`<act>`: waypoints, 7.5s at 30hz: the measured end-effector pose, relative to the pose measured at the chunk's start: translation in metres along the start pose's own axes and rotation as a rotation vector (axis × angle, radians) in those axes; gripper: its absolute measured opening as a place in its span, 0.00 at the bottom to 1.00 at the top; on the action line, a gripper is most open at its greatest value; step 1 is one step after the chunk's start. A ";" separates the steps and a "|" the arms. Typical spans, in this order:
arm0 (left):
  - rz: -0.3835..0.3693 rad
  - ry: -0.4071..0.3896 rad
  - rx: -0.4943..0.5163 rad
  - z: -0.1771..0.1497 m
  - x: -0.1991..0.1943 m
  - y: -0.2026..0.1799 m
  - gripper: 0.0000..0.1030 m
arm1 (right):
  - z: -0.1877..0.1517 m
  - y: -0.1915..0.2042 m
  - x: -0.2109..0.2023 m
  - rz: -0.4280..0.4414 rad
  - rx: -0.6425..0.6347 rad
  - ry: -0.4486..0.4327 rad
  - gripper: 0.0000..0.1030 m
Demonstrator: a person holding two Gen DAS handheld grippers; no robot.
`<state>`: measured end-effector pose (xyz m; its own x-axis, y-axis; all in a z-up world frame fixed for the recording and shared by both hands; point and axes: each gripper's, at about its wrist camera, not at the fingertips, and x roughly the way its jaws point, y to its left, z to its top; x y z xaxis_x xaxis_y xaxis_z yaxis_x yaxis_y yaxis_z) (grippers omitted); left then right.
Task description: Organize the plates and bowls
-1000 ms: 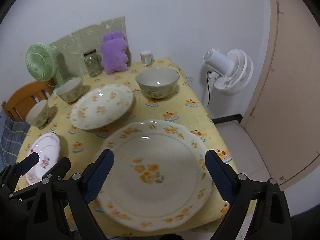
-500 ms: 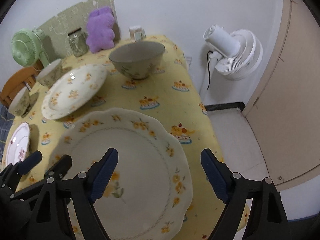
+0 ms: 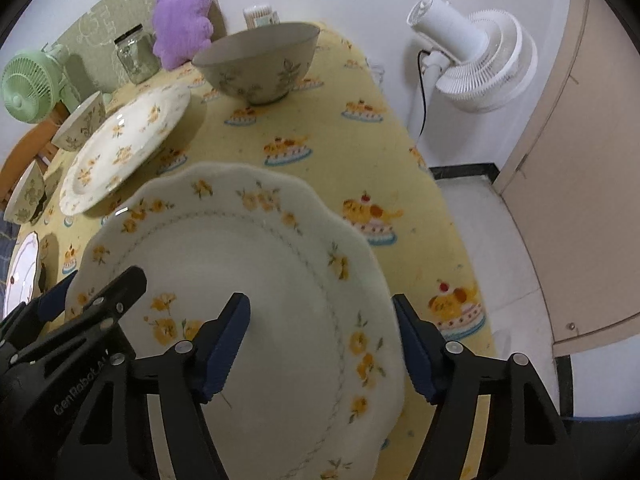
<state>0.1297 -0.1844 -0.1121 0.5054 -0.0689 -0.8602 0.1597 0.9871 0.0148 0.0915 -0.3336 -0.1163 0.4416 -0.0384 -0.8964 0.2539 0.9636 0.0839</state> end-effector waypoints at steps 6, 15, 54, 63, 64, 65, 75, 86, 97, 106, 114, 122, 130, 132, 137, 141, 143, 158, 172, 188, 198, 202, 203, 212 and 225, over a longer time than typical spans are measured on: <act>0.012 0.007 0.009 -0.001 0.001 -0.002 0.66 | 0.002 0.002 0.002 0.006 0.007 0.008 0.70; 0.025 0.049 -0.012 -0.005 -0.004 0.014 0.65 | 0.008 0.012 0.003 0.023 -0.020 0.041 0.70; 0.016 0.069 -0.086 -0.005 -0.001 0.098 0.66 | 0.010 0.096 0.005 0.003 -0.081 0.041 0.71; -0.020 0.020 -0.093 0.006 -0.026 0.112 0.76 | 0.018 0.100 -0.024 0.014 -0.093 -0.023 0.79; -0.014 0.013 -0.086 0.007 -0.028 0.113 0.78 | 0.019 0.101 -0.028 0.014 -0.092 -0.033 0.79; -0.014 0.007 -0.080 0.009 -0.031 0.115 0.79 | 0.019 0.103 -0.032 0.013 -0.089 -0.041 0.80; -0.042 -0.032 0.000 0.032 -0.051 0.147 0.83 | 0.030 0.127 -0.061 0.037 -0.034 -0.104 0.80; -0.097 -0.065 0.096 0.067 -0.060 0.169 0.83 | 0.052 0.170 -0.080 -0.023 0.051 -0.176 0.80; -0.049 -0.109 0.080 0.118 -0.034 0.167 0.83 | 0.102 0.176 -0.060 -0.049 0.060 -0.208 0.80; -0.011 -0.081 0.073 0.151 0.012 0.159 0.83 | 0.140 0.175 -0.013 -0.037 0.106 -0.175 0.80; -0.010 -0.029 0.096 0.158 0.059 0.148 0.80 | 0.155 0.168 0.032 -0.062 0.113 -0.113 0.80; -0.032 0.043 0.092 0.162 0.092 0.146 0.69 | 0.159 0.165 0.065 -0.072 0.110 -0.044 0.80; -0.037 0.058 0.125 0.165 0.100 0.137 0.65 | 0.165 0.162 0.082 -0.072 0.133 -0.006 0.75; -0.037 0.060 0.122 0.165 0.100 0.138 0.65 | 0.166 0.162 0.084 -0.062 0.137 0.003 0.73; -0.040 0.064 0.132 0.167 0.101 0.138 0.65 | 0.168 0.163 0.088 -0.073 0.139 0.013 0.73; -0.052 0.076 0.138 0.168 0.102 0.138 0.65 | 0.169 0.165 0.090 -0.078 0.131 0.027 0.73; -0.057 0.078 0.139 0.168 0.102 0.139 0.65 | 0.170 0.164 0.090 -0.074 0.127 0.035 0.73; -0.072 0.105 0.096 0.167 0.101 0.140 0.66 | 0.156 0.159 0.093 -0.061 0.139 0.082 0.61; -0.057 0.117 0.096 0.162 0.086 0.155 0.64 | 0.162 0.167 0.089 -0.071 0.126 0.103 0.61; -0.059 0.058 0.052 0.160 0.035 0.180 0.64 | 0.157 0.198 0.040 -0.072 0.074 0.048 0.61; -0.086 0.045 0.080 0.140 0.007 0.178 0.64 | 0.133 0.197 0.004 -0.102 0.094 0.016 0.61; -0.101 0.047 0.102 0.129 0.000 0.173 0.64 | 0.119 0.193 -0.009 -0.118 0.100 0.005 0.61; -0.105 0.046 0.112 0.126 -0.003 0.171 0.64 | 0.116 0.192 -0.012 -0.121 0.103 0.004 0.61; -0.104 0.050 0.134 0.100 -0.021 0.150 0.64 | 0.085 0.168 -0.031 -0.122 0.092 0.012 0.61; -0.033 0.097 0.009 0.054 -0.036 0.110 0.64 | 0.064 0.127 -0.041 -0.047 -0.062 0.042 0.61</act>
<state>0.1752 -0.0811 -0.0523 0.4150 -0.0869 -0.9057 0.1830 0.9831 -0.0105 0.1605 -0.2269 -0.0410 0.3940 -0.0745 -0.9161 0.2196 0.9755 0.0151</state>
